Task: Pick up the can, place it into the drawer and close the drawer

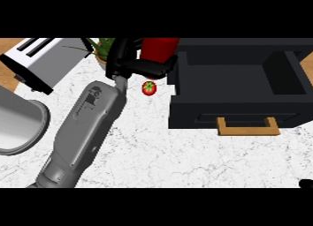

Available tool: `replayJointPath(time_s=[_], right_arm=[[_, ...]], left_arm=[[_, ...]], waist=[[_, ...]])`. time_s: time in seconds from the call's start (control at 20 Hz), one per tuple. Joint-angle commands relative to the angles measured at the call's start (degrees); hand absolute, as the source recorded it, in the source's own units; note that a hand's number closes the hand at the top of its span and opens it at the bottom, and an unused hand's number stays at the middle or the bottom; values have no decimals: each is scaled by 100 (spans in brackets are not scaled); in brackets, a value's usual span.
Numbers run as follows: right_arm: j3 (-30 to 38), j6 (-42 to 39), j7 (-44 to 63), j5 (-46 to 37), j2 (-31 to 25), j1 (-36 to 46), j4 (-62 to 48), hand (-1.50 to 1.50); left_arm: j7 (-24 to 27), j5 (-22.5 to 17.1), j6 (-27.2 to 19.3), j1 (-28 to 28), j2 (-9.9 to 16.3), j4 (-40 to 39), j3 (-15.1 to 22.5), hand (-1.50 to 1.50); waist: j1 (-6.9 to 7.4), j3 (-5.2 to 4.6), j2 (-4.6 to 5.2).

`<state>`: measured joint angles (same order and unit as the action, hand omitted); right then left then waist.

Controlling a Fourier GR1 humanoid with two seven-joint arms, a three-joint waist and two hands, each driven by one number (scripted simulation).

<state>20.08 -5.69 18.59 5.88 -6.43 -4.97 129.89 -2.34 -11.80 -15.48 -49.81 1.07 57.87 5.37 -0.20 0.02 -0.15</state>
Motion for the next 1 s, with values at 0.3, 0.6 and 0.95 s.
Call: replayJointPath(time_s=[0.3,0.6,0.95], right_arm=[[-88,79,18,-118,-51,341,-224,-150],[-132,76,-24,-89,58,196,-60,-150],[-67,72,205,46,-140,484,-80,-150]], left_arm=[[-993,17,-738,-1787,-106,-601,344,150],[-740,-258,-899,-2463,-107,-1575,361,150],[-818,-762,-1029,-3243,-107,-2354,777,150]], waist=[[-93,1,22],[-155,2,39],[-284,6,59]])
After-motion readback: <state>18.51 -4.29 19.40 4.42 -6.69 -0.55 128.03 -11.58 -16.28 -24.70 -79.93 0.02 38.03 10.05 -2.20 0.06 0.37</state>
